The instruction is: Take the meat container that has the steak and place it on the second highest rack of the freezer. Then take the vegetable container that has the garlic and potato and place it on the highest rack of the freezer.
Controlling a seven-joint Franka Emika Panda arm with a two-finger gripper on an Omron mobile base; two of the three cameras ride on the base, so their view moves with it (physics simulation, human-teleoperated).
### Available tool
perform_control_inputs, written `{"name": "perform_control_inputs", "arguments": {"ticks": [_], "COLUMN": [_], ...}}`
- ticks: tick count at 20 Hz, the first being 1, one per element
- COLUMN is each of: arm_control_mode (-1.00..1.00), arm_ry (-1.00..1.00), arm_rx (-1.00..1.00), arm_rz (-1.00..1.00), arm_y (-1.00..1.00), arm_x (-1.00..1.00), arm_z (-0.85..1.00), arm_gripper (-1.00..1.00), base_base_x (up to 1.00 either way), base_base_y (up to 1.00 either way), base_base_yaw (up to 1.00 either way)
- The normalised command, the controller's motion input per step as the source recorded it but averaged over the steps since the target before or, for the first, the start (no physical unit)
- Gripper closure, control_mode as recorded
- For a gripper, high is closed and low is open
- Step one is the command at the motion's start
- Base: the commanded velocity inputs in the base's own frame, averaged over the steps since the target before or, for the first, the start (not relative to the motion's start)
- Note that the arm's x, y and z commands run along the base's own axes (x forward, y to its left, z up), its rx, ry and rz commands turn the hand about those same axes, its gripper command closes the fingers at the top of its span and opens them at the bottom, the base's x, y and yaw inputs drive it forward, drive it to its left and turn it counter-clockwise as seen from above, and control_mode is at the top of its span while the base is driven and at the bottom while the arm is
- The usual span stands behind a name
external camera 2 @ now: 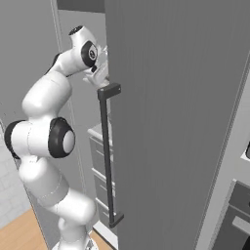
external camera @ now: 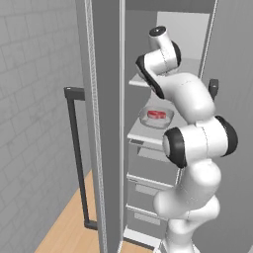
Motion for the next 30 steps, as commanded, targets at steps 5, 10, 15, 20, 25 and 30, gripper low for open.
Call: {"name": "perform_control_inputs", "arguments": {"ticks": [5, 10, 15, 20, 25, 30], "arm_control_mode": [-1.00, -1.00, -1.00, -1.00, -1.00, -1.00], "arm_ry": [0.04, 0.01, -0.06, -0.19, -0.47, -0.50], "arm_rx": [-0.02, -0.10, -0.06, 0.00, 0.00, 0.01], "arm_rz": [-0.19, -0.17, -0.18, -0.18, -0.06, 0.02], "arm_y": [0.01, 0.10, 0.18, 0.07, 0.35, 0.21], "arm_x": [0.82, 0.47, -0.10, -0.19, -0.86, -1.00], "arm_z": [-0.20, -0.48, -0.48, -0.12, -0.12, -0.21], "arm_gripper": [1.00, 1.00, -1.00, -1.00, -1.00, -1.00], "base_base_x": [0.00, 0.00, 0.00, 0.00, 0.00, 0.00], "base_base_y": [0.00, 0.00, 0.00, 0.00, 0.00, 0.00], "base_base_yaw": [0.00, 0.00, 0.00, 0.00, 0.00, 0.00]}}
